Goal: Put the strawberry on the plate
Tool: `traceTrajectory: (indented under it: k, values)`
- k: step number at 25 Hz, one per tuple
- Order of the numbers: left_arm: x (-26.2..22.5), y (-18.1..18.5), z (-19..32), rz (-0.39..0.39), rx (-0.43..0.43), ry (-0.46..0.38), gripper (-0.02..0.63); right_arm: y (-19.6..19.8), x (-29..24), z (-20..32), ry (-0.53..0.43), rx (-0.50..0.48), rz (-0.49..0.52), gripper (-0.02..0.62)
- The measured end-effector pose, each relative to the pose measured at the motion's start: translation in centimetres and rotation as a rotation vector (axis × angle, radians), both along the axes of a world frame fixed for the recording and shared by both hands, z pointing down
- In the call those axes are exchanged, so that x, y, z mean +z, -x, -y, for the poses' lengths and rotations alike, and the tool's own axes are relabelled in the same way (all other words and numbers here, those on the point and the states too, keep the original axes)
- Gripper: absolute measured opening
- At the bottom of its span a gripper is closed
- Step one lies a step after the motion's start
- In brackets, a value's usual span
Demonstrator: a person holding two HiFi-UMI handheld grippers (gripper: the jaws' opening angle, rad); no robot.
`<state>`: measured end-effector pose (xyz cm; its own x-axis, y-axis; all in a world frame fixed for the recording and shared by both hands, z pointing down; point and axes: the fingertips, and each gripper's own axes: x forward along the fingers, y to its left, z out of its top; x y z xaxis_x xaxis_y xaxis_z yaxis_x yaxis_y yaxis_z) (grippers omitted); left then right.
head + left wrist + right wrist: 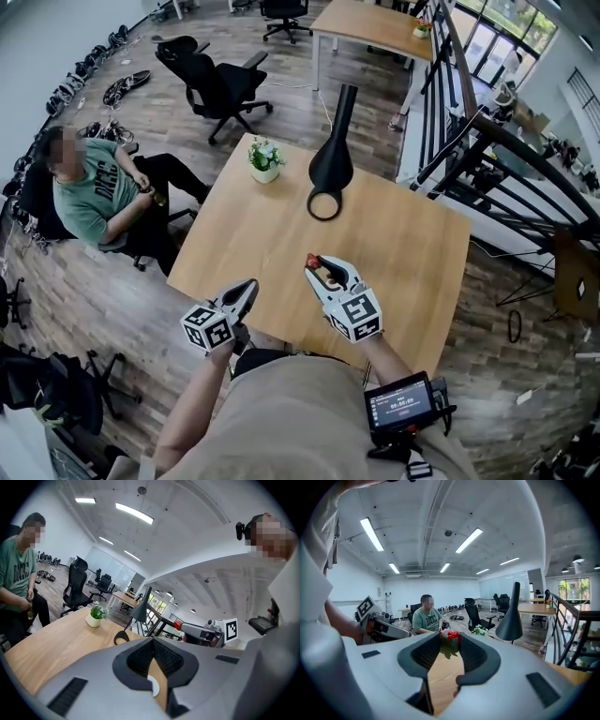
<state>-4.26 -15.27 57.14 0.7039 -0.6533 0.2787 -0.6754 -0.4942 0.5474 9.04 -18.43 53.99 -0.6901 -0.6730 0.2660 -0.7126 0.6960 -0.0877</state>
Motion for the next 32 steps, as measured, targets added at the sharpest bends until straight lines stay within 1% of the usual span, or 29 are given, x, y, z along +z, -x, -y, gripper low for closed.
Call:
traceTrajectory:
  k: [7, 14, 19, 24, 27, 32]
  values:
    - [-0.5, -1.7, 0.0, 0.003, 0.019, -0.015, 0.002, -3.3, -2.3, -0.9, -0.038, 0.052, 0.021, 0.124]
    - [-0.1, -2.9, 1.0, 0.026, 0.045, -0.015, 0.002, -7.6, -3.0, -1.9, -0.081, 0.131, 0.004, 0.124]
    - [0.2, -3.9, 1.7, 0.058, 0.069, -0.020, 0.002, -10.8, -1.3, -2.4, -0.082, 0.201, -0.042, 0.124]
    - [0.4, -4.2, 2.7, 0.098, 0.040, -0.024, 0.002, -13.2, 0.1, -2.5, -0.064, 0.261, -0.050, 0.124]
    - [0.6, -4.5, 3.0, 0.106, 0.036, -0.027, 0.002, -14.1, 0.9, -2.6, -0.059, 0.282, -0.058, 0.124]
    - [0.9, -5.6, 3.0, 0.095, 0.063, -0.029, 0.002, -15.3, 3.2, -3.1, -0.029, 0.303, -0.074, 0.124]
